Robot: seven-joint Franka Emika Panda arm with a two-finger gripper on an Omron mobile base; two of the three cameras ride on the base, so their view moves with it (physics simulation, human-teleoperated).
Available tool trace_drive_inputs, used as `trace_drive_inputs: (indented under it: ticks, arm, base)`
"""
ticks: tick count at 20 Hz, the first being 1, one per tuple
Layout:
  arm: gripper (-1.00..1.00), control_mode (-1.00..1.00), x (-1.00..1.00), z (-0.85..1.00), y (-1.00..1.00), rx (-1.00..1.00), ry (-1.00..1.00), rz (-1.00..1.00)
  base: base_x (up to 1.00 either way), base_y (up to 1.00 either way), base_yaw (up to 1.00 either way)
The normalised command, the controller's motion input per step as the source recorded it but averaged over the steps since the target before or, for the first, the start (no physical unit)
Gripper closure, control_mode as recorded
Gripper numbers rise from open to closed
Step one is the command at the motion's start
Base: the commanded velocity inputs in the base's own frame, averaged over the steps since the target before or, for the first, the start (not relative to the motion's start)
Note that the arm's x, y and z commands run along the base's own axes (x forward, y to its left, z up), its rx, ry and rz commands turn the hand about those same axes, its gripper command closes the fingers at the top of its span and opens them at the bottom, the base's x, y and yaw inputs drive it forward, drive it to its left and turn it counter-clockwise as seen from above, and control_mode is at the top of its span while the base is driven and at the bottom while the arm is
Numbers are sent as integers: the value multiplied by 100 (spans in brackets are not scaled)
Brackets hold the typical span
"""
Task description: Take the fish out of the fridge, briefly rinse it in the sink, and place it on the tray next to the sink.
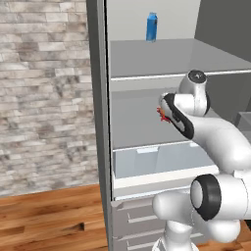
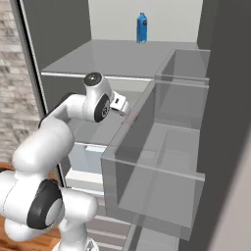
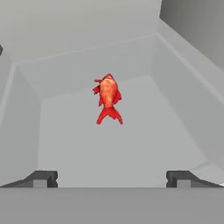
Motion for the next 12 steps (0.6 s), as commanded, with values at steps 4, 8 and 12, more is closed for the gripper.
trace_drive_inputs:
  ticks: [4, 8, 12]
  arm:
    - [-100, -100, 9, -1, 10, -1, 11, 1]
    - [-100, -100, 32, -37, -17, -1, 2, 8]
    - [-100, -100, 32, -51, -36, 1, 0, 12]
  base:
    - [0, 0, 0]
    - [0, 0, 0]
    - [0, 0, 0]
